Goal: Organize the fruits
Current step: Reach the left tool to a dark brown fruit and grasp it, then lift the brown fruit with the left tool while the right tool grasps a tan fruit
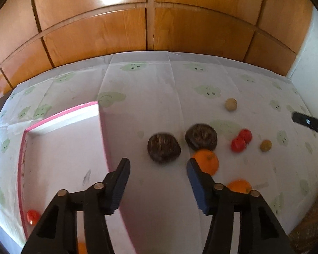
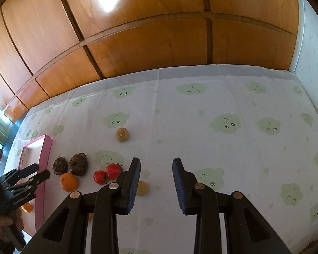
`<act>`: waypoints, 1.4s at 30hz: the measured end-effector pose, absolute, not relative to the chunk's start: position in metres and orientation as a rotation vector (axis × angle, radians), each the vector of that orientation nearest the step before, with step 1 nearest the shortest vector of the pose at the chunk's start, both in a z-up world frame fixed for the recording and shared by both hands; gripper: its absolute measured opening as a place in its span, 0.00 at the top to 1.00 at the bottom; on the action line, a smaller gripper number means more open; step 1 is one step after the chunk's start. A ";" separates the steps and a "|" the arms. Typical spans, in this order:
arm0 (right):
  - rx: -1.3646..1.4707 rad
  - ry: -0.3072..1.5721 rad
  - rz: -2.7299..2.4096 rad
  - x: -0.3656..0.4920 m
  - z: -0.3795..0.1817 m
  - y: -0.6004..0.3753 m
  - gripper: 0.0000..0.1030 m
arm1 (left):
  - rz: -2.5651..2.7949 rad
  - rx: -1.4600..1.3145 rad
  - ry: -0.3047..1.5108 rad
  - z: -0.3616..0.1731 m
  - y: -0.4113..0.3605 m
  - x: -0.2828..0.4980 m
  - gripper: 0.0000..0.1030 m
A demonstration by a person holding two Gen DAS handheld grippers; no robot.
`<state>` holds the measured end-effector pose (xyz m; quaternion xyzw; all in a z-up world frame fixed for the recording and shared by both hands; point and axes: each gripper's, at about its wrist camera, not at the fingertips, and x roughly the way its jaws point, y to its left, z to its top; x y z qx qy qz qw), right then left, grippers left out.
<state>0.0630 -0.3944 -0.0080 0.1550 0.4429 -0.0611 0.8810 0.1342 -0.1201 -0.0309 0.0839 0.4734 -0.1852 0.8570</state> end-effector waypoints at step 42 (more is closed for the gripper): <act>0.344 1.103 -0.001 0.082 -0.050 -0.367 0.70 | -0.543 0.267 0.892 -0.072 -0.138 0.009 0.55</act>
